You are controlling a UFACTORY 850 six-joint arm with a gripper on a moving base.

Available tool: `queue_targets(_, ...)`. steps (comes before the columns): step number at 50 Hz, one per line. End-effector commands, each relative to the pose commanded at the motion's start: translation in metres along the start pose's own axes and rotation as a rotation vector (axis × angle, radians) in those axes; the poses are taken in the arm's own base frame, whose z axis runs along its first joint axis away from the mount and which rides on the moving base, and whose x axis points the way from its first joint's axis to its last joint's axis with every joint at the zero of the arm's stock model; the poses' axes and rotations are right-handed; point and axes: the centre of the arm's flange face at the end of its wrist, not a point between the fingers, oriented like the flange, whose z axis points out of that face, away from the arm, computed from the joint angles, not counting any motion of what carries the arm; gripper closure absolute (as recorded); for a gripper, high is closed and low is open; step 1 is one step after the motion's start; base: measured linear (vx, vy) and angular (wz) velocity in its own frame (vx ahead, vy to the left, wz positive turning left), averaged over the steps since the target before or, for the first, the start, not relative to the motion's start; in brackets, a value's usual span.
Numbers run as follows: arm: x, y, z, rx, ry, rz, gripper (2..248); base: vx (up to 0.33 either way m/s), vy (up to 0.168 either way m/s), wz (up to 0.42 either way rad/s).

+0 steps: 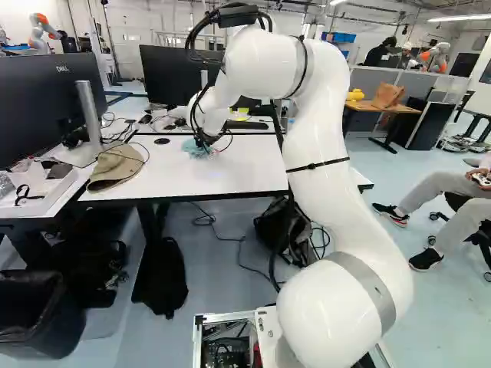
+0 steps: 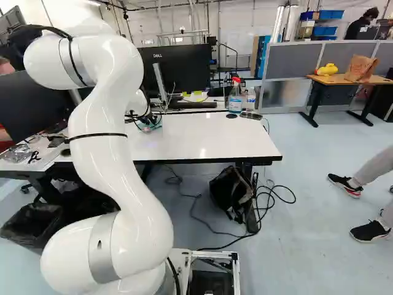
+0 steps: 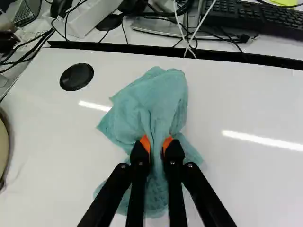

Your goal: Clean the table with the green towel

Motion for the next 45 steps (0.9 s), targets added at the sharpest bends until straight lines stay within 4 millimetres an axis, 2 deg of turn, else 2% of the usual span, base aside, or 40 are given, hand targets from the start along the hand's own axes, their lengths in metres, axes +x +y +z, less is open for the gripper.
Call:
queue_targets(12, 0.005, 0.019, 0.003, -0.019, 0.006, 0.021, 203, 0.0, 0.0, 0.0)
queue_targets(45, 0.035, 0.067, 0.035, -0.06, 0.056, 0.068, 203, 0.0, 0.0, 0.0)
